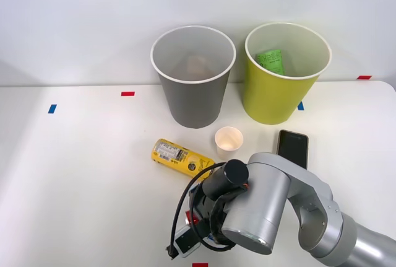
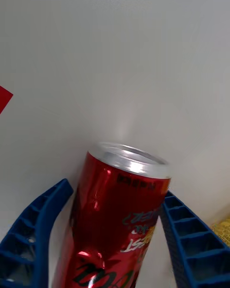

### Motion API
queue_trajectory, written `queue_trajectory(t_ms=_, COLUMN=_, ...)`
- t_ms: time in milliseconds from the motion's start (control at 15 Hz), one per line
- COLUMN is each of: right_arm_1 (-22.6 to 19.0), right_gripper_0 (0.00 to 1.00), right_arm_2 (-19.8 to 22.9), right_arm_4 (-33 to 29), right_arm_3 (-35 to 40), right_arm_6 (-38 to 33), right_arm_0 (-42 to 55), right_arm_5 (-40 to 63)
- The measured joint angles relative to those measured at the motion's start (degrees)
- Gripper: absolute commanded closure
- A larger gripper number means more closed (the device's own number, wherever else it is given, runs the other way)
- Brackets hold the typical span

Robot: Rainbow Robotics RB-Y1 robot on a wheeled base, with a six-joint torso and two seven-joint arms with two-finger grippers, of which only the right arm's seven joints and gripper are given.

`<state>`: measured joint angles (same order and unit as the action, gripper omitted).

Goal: Put cans in the gray bin, plastic bottles in the light green bin

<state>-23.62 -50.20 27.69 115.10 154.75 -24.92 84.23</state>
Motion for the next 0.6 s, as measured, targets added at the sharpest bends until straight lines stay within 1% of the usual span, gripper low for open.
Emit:
queue_trajectory(t_ms=400, right_arm_1=-0.06, right_gripper_0=1.0, right_arm_2=0.06, right_arm_4=0.3, right_arm_3=0.06, right_arm_6=-1.29, right_arm_0=0.2, right_arm_5=-1.11)
queue_trajectory(t_ms=533, right_arm_1=-0.58, right_gripper_0=1.0, right_arm_2=0.98, right_arm_4=2.82, right_arm_3=0.55, right_arm_6=-2.44, right_arm_0=0.21, right_arm_5=-4.07)
queue_trajectory(t_ms=600, right_arm_1=-0.91, right_gripper_0=1.0, right_arm_2=1.91, right_arm_4=5.04, right_arm_3=0.77, right_arm_6=-4.21, right_arm_0=0.21, right_arm_5=-5.52)
